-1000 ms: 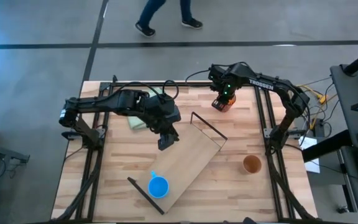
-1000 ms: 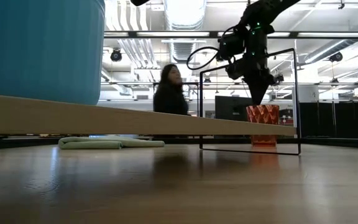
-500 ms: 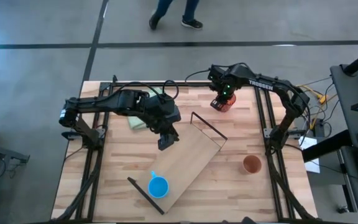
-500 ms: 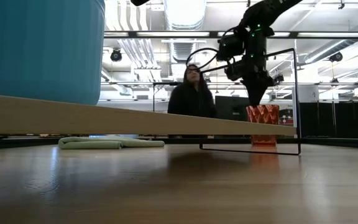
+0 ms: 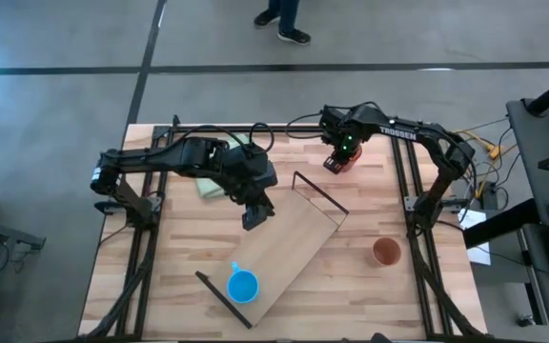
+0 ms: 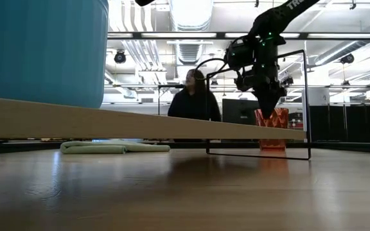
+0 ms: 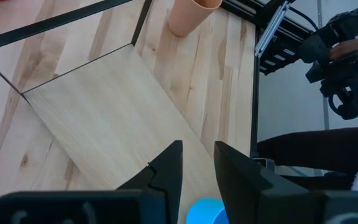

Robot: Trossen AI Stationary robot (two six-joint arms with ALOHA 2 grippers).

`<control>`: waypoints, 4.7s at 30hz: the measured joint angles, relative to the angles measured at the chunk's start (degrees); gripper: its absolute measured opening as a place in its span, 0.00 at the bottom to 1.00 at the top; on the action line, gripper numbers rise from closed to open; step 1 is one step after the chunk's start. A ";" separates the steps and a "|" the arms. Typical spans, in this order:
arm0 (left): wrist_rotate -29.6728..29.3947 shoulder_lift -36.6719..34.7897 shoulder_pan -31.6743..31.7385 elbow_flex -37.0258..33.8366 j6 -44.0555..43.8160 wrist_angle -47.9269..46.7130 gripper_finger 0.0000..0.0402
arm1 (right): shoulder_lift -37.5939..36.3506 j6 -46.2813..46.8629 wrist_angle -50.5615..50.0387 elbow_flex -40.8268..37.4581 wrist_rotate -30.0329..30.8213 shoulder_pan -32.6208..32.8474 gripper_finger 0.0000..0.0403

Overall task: Stack small to large cups/mugs on shelf
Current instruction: Put the orange cup on the shelf

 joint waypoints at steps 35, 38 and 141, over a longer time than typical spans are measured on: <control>0.00 0.07 0.00 -0.11 0.12 -0.06 0.19 | -33.43 3.65 5.91 9.75 0.04 9.52 0.02; -0.07 0.07 0.02 -0.11 0.41 -0.55 0.19 | -34.67 3.63 9.28 9.75 0.04 15.49 0.02; -21.18 -0.11 0.09 -2.36 5.86 -25.65 0.19 | 8.17 -6.17 30.96 13.46 -14.97 44.26 0.21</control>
